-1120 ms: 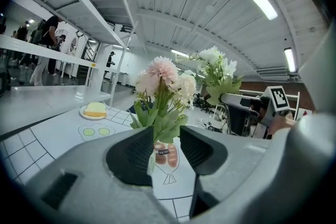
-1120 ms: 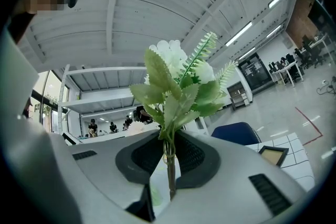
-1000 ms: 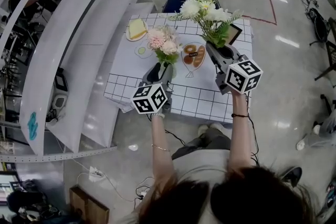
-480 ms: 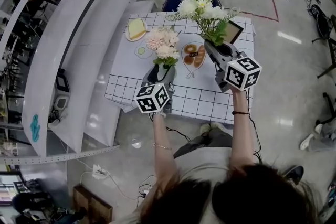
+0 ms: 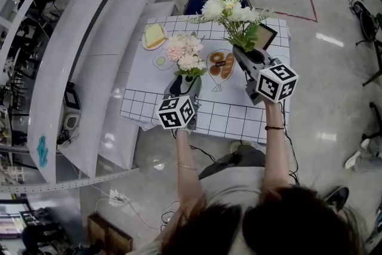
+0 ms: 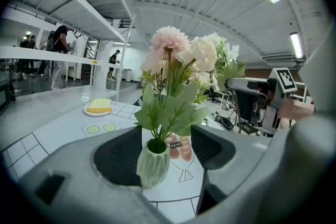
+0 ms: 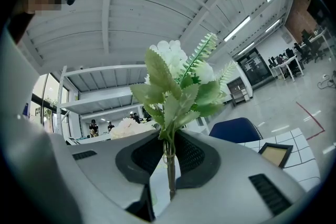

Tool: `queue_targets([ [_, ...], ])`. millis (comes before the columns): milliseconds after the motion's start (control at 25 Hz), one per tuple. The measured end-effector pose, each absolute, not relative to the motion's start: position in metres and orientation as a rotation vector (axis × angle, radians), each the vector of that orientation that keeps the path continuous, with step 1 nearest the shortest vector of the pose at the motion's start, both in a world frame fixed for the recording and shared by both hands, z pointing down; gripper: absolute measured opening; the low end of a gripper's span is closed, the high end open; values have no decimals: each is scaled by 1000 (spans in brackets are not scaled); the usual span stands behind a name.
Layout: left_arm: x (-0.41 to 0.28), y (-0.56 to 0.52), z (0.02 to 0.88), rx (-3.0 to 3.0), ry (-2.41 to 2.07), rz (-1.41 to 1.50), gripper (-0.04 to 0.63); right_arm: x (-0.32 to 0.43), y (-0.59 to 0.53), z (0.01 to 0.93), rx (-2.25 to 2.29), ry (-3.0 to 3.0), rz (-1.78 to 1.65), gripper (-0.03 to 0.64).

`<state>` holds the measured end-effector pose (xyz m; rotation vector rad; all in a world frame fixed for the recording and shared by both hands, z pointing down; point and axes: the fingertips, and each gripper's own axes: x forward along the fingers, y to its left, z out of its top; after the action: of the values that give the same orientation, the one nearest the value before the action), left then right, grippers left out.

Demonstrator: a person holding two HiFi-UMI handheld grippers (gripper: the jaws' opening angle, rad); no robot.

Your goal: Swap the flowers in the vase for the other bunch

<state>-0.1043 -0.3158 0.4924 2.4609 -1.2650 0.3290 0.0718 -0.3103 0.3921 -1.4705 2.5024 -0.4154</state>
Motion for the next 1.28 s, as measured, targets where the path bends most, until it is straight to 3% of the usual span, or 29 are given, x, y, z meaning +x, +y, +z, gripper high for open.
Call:
queue_targets([
  [920, -97, -335, 503, 2520, -1307, 366, 278, 92, -316, 397, -1512, 2469, -412, 54],
  [1280, -98, -337, 498, 2556, -1346, 351, 166, 91, -320, 402, -1503, 2477, -427, 54],
])
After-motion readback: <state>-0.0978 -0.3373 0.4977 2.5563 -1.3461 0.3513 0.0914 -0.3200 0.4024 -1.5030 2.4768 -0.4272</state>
